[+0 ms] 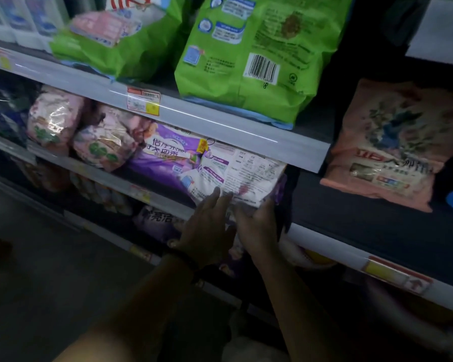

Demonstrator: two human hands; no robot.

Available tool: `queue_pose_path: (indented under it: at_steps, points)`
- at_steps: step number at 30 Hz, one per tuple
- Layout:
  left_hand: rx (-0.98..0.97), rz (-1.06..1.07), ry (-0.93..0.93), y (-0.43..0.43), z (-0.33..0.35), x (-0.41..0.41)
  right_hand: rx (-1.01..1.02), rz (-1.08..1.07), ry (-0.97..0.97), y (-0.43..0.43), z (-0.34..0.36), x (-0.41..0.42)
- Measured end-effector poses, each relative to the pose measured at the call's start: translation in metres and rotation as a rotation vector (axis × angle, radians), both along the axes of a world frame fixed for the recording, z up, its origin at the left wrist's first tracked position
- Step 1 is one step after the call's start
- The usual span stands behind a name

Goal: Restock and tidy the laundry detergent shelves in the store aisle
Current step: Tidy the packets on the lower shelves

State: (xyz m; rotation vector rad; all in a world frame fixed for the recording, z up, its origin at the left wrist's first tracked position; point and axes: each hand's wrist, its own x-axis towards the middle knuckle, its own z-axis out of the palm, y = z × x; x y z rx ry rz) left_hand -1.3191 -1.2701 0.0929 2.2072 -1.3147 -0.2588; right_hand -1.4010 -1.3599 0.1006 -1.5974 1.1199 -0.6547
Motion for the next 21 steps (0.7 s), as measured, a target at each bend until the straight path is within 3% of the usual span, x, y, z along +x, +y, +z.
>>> queue_pose_path:
  at_steps: [3, 7, 13, 18, 21]
  points:
    - [-0.058, -0.004, 0.096, -0.016, -0.005, 0.004, 0.069, -0.077, 0.002, -0.011, -0.005, 0.008]
    - [-0.143, 0.046, 0.086, -0.02, -0.015, 0.007, 0.08, -0.137, -0.034, -0.019, -0.016, 0.01]
    - [-0.274, 0.034, -0.11, 0.002, -0.042, 0.008, 0.27, -0.102, -0.191, -0.017, -0.022, 0.013]
    - [-0.451, -0.081, -0.118, 0.021, -0.045, 0.0, 0.162, -0.11, -0.312, -0.003, -0.018, 0.009]
    - [-0.382, -0.105, -0.09, 0.031, -0.032, 0.004, 0.128, -0.078, -0.353, -0.003, 0.004, -0.002]
